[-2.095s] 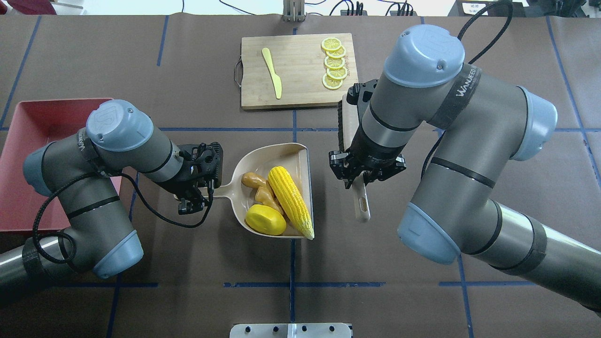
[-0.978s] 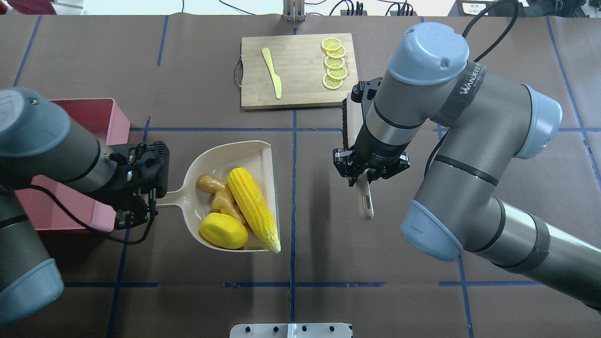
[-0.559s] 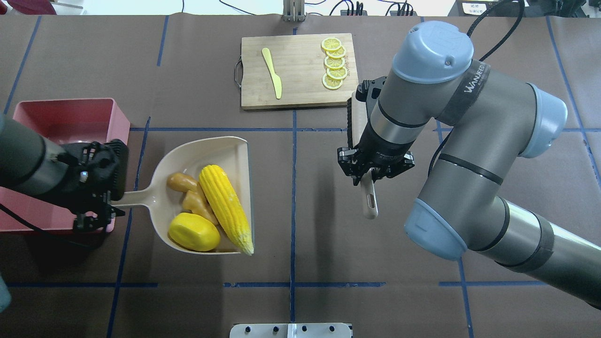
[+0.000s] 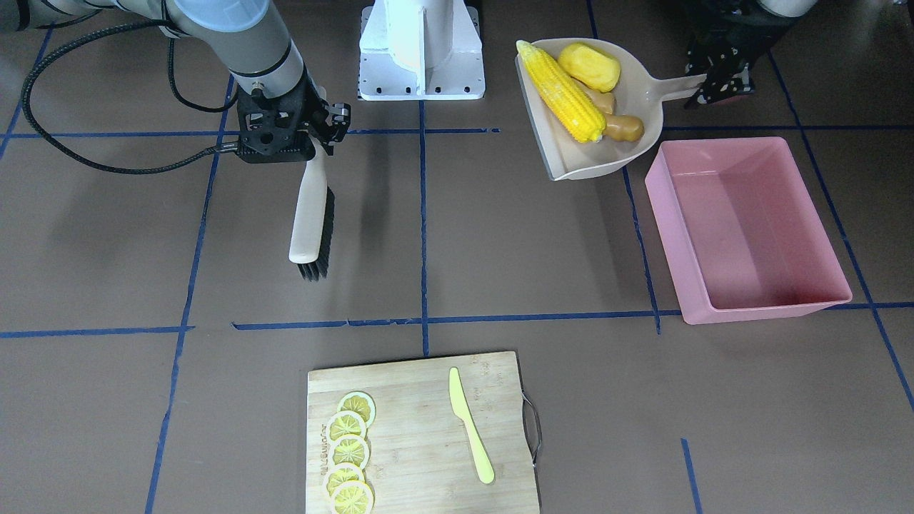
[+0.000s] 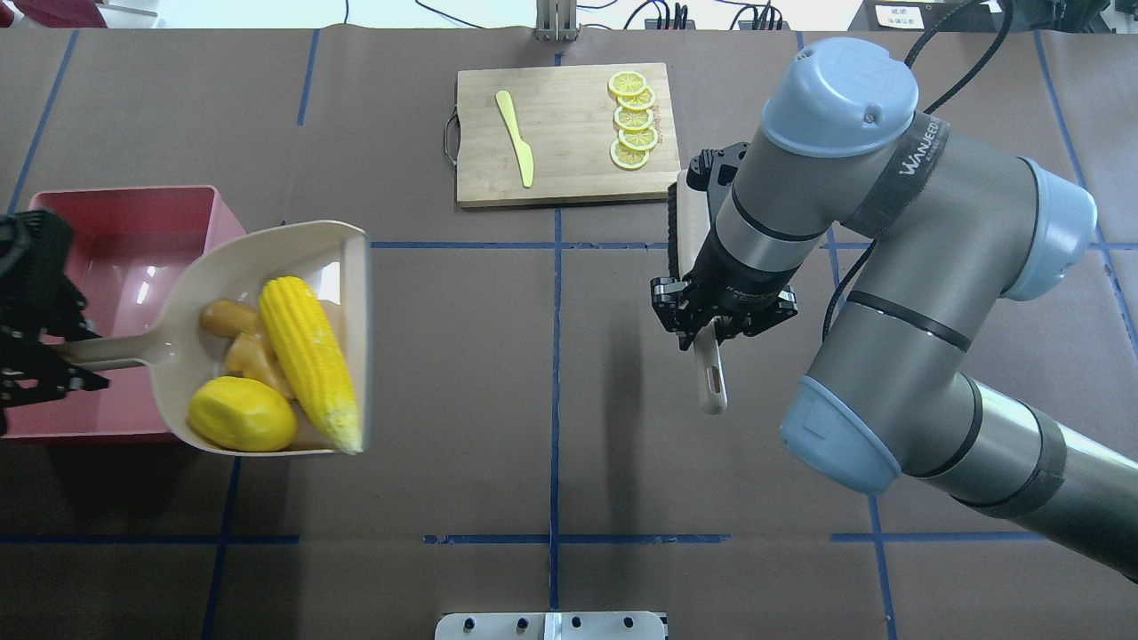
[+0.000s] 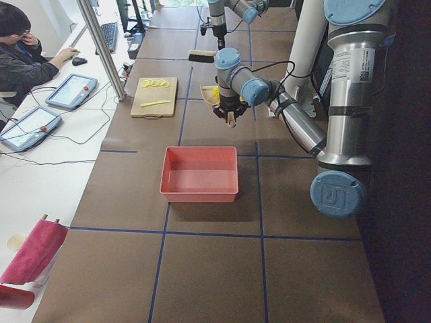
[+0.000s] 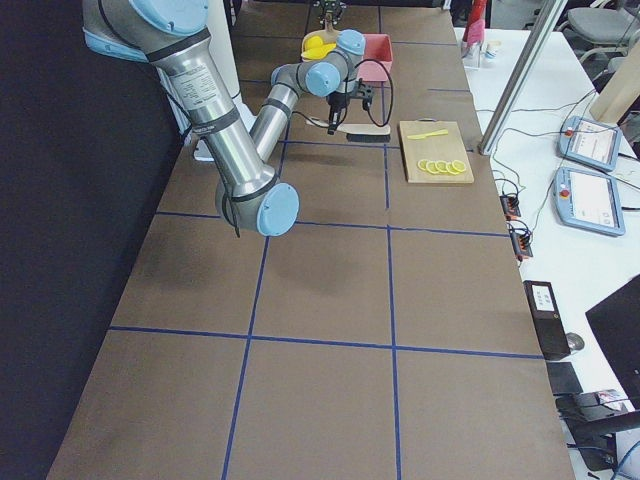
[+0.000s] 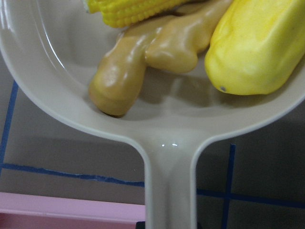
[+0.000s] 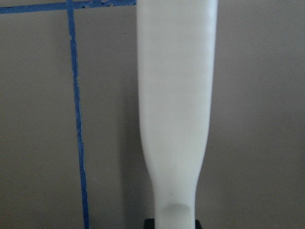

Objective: Sweep and dump trash into bin
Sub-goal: 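Lift the dustpan over the pink bin with left gripper while right withdraws brush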

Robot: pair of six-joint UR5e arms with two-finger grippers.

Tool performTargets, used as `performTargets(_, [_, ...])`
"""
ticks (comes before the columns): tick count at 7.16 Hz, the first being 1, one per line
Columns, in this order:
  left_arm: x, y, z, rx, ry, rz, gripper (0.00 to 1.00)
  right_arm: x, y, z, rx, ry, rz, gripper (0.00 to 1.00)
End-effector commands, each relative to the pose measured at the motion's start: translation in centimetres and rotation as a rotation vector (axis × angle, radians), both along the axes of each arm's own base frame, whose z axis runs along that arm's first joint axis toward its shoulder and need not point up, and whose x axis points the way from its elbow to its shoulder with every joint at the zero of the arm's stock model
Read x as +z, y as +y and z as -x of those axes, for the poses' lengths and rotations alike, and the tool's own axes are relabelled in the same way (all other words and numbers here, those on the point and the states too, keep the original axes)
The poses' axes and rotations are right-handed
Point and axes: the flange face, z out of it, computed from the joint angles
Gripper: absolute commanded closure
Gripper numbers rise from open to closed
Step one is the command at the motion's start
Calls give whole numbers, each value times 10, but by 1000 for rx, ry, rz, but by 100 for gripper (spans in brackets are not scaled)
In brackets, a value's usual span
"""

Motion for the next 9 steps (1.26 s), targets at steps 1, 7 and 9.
performTargets(1, [35,-7,67,-4,33,-16,100,-1,0,-2,2,-3,-5,100])
performTargets(7, [84,3,156,-151,-5,23,100,-3,-2,-50,-15,39,-43,100])
performTargets(9, [130,2,196,-190,-35,22,100,0,-8,-75,3,30,-70,100])
